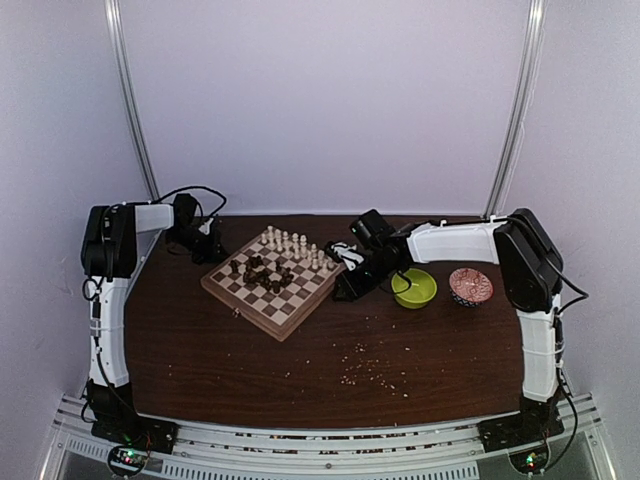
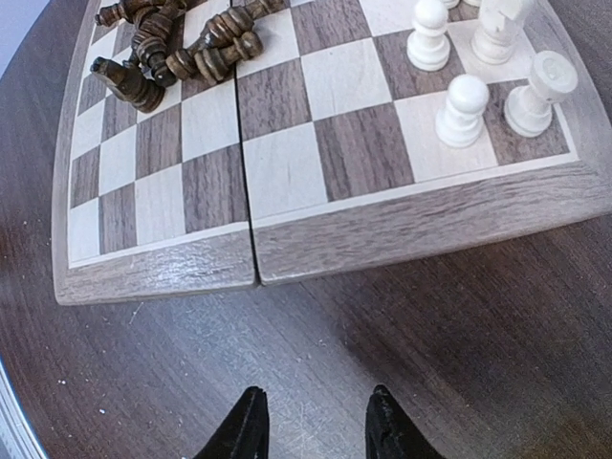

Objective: Set up the chess pieces on the board
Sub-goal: Move the chessboard to the center of the board.

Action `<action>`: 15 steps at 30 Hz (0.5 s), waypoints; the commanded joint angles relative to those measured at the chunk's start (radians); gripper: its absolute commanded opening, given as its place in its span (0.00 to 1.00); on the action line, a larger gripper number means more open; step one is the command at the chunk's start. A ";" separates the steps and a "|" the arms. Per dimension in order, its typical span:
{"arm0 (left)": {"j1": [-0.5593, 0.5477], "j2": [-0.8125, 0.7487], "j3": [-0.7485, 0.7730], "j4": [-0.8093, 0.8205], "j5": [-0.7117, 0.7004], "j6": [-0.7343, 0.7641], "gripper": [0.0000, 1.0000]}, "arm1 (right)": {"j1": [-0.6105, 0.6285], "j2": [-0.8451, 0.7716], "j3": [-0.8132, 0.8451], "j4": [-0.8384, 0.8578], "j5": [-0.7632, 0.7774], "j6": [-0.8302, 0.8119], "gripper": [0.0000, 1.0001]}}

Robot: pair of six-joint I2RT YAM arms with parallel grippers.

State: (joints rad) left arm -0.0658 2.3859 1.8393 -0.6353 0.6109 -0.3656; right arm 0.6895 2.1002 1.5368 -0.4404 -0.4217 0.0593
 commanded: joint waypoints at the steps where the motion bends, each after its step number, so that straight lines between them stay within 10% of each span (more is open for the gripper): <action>1: -0.042 -0.037 -0.058 -0.032 0.037 0.043 0.00 | 0.004 0.011 0.013 -0.012 -0.027 0.000 0.36; 15: -0.144 -0.127 -0.192 -0.032 -0.004 0.082 0.00 | -0.043 0.002 -0.044 0.007 -0.085 0.051 0.45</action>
State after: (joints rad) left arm -0.1593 2.2913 1.6882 -0.6277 0.6033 -0.3161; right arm 0.6666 2.1021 1.5124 -0.4488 -0.4808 0.0772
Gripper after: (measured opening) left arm 0.014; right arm 0.440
